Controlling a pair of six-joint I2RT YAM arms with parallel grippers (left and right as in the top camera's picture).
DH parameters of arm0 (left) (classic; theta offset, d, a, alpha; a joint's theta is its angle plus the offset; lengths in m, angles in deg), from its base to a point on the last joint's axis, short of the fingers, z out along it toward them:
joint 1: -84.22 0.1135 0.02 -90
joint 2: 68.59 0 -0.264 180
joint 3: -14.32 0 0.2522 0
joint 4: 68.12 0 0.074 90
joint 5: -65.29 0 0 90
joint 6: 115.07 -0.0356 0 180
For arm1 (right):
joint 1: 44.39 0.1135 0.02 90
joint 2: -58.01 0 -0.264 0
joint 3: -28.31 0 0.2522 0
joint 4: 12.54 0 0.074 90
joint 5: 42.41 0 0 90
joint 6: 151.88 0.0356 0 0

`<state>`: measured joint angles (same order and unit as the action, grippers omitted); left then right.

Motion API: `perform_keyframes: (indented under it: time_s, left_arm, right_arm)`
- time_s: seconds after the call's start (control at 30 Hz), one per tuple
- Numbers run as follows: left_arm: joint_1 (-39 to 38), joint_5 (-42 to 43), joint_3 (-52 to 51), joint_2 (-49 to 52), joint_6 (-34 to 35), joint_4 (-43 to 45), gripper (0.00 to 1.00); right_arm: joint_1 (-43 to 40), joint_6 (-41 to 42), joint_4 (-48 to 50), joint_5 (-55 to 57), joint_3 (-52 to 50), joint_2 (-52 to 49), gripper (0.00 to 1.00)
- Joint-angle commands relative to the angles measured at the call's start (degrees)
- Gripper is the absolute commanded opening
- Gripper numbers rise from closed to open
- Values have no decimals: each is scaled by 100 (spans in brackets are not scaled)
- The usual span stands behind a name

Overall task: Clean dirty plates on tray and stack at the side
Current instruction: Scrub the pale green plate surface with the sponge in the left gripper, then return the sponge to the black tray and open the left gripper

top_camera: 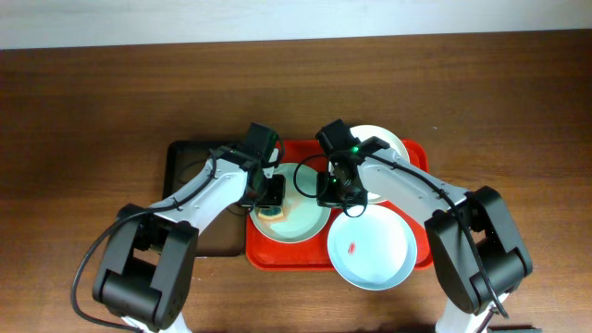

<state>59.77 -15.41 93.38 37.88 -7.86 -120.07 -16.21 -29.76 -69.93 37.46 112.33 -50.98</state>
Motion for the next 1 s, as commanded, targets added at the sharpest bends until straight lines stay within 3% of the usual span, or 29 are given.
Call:
perform_keyframes:
  time_s: [0.0, 0.07, 0.17, 0.3, 0.5, 0.73, 0.97]
  left_arm:
    - [-24, 1556, -109, -39, -79, 114, 0]
    - [52, 1836, 168, -125, -79, -7, 0]
    - [345, 1515, 717, -660, -166, -595, 0]
    - [715, -234, 1110, -1593, -162, -1567, 0]
    - [1294, -1419, 868, -1766, -160, -2675, 0]
    - [1493, -1351, -1110, -1729, -164, -903, 0]
    - [1541, -713, -1401, -1709, -555, -330, 0]
  right_arm:
    - [105, -31, 63, -146, 4, -35, 4]
    - [105, -31, 61, -146, 4, -35, 4]
    - [105, -31, 59, -146, 4, -35, 4]
    - [105, -33, 61, -146, 4, -35, 4]
    - [105, -31, 59, -146, 4, -35, 4]
    - [105, -31, 66, -146, 4, -35, 4]
    - [105, -31, 66, -144, 4, -35, 4]
